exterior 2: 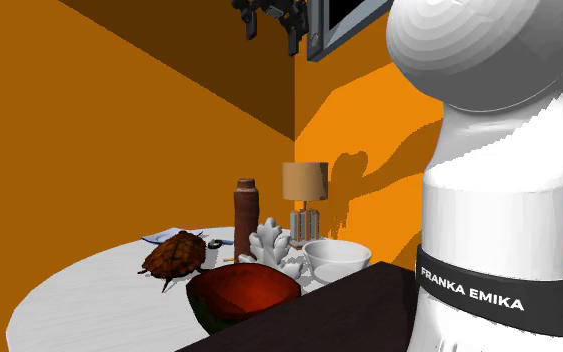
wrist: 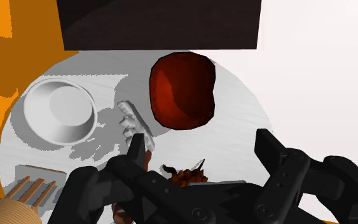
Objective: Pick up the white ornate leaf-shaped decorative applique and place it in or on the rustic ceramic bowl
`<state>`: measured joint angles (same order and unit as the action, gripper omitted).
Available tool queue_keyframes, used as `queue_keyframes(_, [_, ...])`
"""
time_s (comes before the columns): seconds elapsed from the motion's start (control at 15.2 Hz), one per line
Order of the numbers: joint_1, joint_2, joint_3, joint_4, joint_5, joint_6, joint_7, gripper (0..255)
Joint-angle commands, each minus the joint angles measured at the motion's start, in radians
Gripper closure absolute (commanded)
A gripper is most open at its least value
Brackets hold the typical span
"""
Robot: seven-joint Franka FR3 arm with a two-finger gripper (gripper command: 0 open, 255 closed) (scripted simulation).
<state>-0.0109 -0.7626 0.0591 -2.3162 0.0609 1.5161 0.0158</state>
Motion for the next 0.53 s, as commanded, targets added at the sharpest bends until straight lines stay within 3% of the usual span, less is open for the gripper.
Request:
queue_keyframes(0.0, [0.000, 0.000, 0.000, 0.000, 0.000, 0.000, 0.000, 0])
queue_keyframes(0.46, [-0.021, 0.058, -0.039, -0.178, -0.039, 0.236, -0.064, 0])
